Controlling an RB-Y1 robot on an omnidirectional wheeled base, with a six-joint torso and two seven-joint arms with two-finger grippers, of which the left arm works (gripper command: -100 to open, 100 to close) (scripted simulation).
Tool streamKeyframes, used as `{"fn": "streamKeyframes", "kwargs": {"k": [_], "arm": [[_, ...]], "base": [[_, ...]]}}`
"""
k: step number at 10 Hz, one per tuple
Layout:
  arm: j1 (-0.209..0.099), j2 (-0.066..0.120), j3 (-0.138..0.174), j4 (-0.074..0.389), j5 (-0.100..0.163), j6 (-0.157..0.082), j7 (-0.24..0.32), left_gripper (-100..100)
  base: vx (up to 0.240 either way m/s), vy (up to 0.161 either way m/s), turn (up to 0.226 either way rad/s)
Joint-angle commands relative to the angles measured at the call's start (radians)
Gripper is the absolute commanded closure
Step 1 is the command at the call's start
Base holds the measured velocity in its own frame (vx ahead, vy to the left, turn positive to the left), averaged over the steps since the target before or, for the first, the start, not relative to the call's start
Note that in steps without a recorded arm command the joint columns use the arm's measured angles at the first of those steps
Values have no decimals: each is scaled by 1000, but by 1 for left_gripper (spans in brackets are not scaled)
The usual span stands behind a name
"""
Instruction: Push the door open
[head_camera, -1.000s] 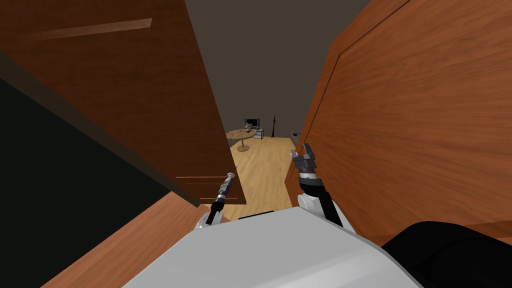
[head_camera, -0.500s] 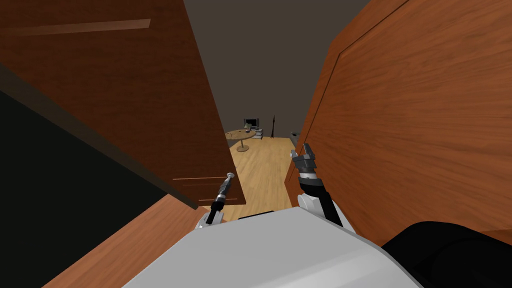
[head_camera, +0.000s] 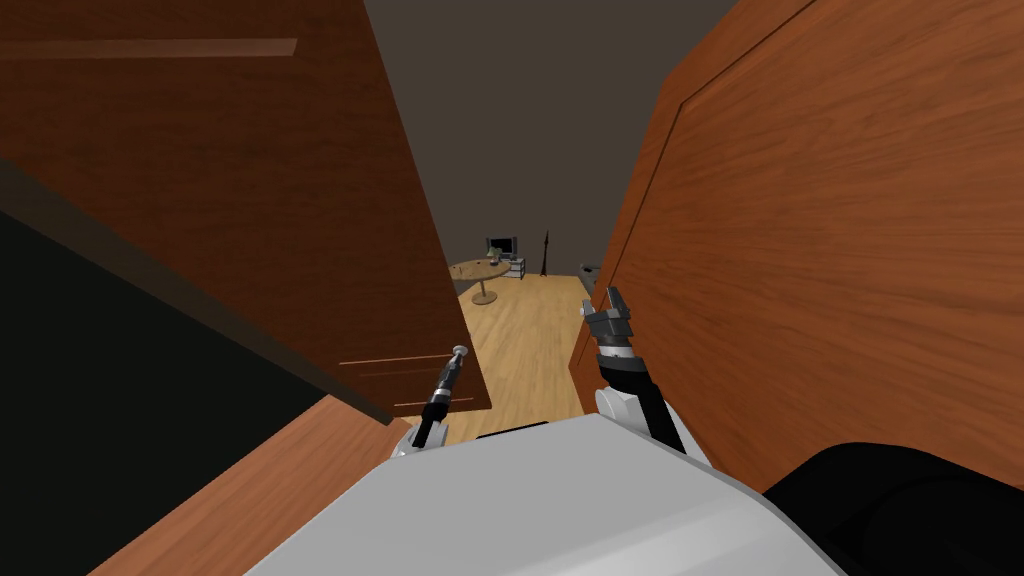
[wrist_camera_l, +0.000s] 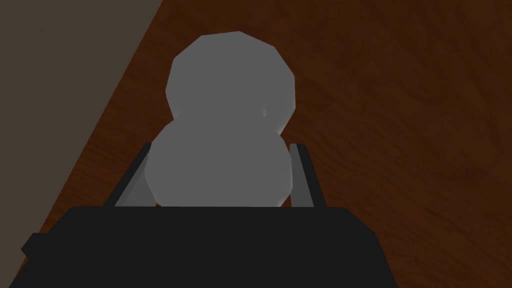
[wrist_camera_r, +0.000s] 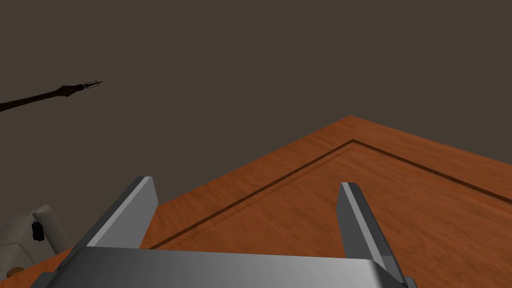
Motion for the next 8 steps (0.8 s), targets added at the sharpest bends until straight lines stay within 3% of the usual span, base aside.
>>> {"fn": "streamKeyframes", "kwargs": {"k": [1, 5, 6, 8], "arm": [[0, 6, 4, -12, 11, 2, 38, 100], [-1, 2, 6, -14, 54, 4, 145, 100], [-1, 2, 6, -14, 54, 4, 158, 100], [-1, 0, 7, -15, 85, 5, 221, 100]], "base": [[40, 5, -16], [36, -6, -19], [39, 1, -14], [48, -4, -24]]}}
